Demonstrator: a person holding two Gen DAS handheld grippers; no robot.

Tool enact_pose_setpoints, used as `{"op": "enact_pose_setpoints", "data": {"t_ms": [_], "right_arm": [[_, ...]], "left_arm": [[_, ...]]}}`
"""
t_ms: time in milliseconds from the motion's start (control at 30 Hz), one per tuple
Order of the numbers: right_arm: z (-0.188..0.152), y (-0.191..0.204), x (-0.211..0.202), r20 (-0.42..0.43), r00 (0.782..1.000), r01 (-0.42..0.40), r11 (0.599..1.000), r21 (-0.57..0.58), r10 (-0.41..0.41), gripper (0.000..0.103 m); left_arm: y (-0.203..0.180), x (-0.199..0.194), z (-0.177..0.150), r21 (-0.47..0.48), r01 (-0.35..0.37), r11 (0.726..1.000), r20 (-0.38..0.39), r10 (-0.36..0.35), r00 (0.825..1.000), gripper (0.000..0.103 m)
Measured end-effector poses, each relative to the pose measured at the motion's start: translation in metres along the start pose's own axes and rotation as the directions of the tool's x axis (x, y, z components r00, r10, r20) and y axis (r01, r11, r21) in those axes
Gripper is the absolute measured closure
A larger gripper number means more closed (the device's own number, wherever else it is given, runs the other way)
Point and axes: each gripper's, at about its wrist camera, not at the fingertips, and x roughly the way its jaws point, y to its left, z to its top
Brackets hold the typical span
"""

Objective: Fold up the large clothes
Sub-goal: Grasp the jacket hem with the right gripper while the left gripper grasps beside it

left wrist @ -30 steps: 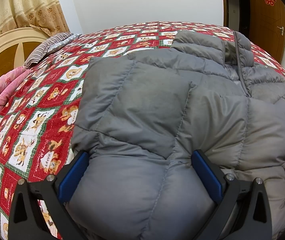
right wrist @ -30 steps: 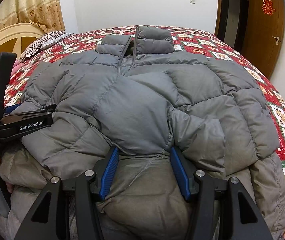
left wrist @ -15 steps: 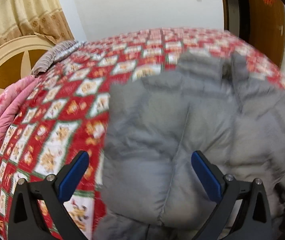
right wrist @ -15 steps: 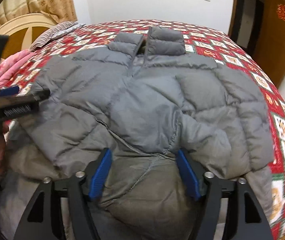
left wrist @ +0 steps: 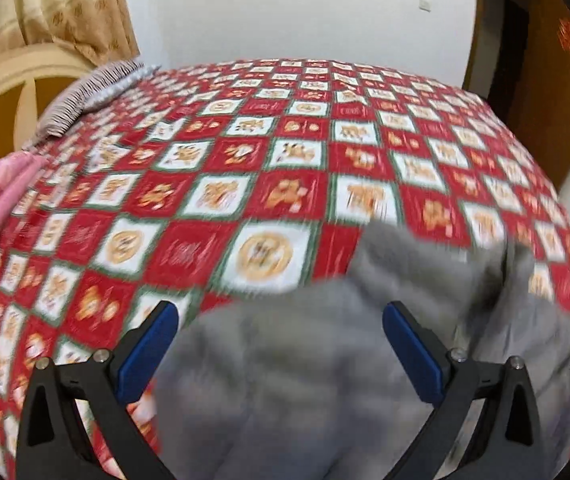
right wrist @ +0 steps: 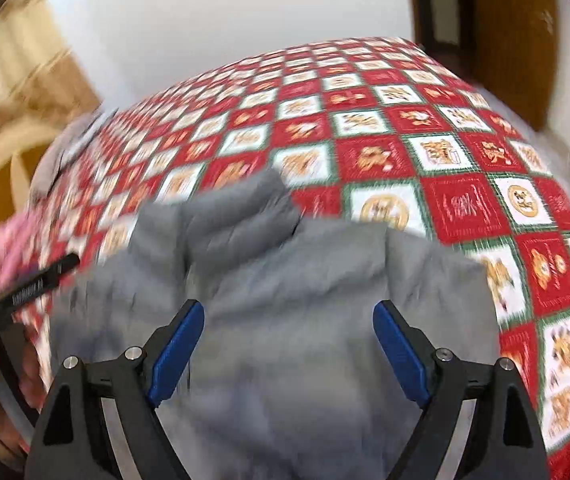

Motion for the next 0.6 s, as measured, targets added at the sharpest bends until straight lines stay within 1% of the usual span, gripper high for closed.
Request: {"op": "enact_pose_setpoints", "data": {"t_ms": [100, 233, 300, 367, 400, 467, 500, 533, 567, 600], "right_arm": [[0.037, 0.002, 0.019, 0.001, 1.0, 0.0, 0.999, 0.038, 0.0, 0.016], [0.07, 0.017, 0.05, -0.023, 1.0, 0.018, 1.0, 0.014, -0.017, 0.016], [0.08, 0.022, 0.068, -0.061, 0.998, 0.026, 1.0, -0.004, -0.026, 0.016], [0.084, 0.026, 0.083, -0.073, 0.996, 0.05, 0.998, -0.038, -0.053, 0.016], [0.084, 0.03, 0.092, -0.096, 0.993, 0.059, 0.996, -0.069, -0.066, 0.016], [0.081, 0.03, 0.103, -0.125, 0.989, 0.061, 0.994, -0.095, -0.073, 0.016], [0.077, 0.028, 0.106, -0.143, 0.988, 0.048, 0.994, -0.103, -0.062, 0.016], [0.074, 0.027, 0.107, -0.155, 0.986, 0.037, 0.993, -0.109, -0.054, 0.016], [0.072, 0.026, 0.106, -0.155, 0.987, 0.035, 0.993, -0.116, -0.053, 0.017], [0.069, 0.024, 0.102, -0.149, 0.987, 0.037, 0.991, -0.132, -0.057, 0.023]], "left_arm": [[-0.011, 0.028, 0.031, -0.032, 0.036, 0.999, -0.039, -0.037, 0.999, 0.0], [-0.03, 0.061, 0.05, -0.043, 0.048, 0.998, -0.095, -0.052, 0.994, 0.0], [-0.041, 0.077, 0.053, -0.026, 0.037, 0.999, -0.116, -0.04, 0.992, 0.0], [-0.05, 0.085, 0.053, 0.006, 0.038, 0.999, -0.133, -0.037, 0.99, 0.0], [-0.053, 0.088, 0.053, 0.017, 0.046, 0.999, -0.14, -0.043, 0.989, 0.0], [-0.055, 0.089, 0.047, 0.035, 0.08, 0.996, -0.144, -0.074, 0.987, 0.002], [-0.055, 0.087, 0.042, 0.045, 0.104, 0.994, -0.147, -0.096, 0.984, 0.008], [-0.055, 0.086, 0.039, 0.053, 0.118, 0.992, -0.151, -0.109, 0.983, 0.019], [-0.052, 0.082, 0.035, 0.066, 0.139, 0.988, -0.154, -0.128, 0.98, 0.025], [-0.05, 0.079, 0.031, 0.072, 0.162, 0.984, -0.155, -0.149, 0.977, 0.039]]}}
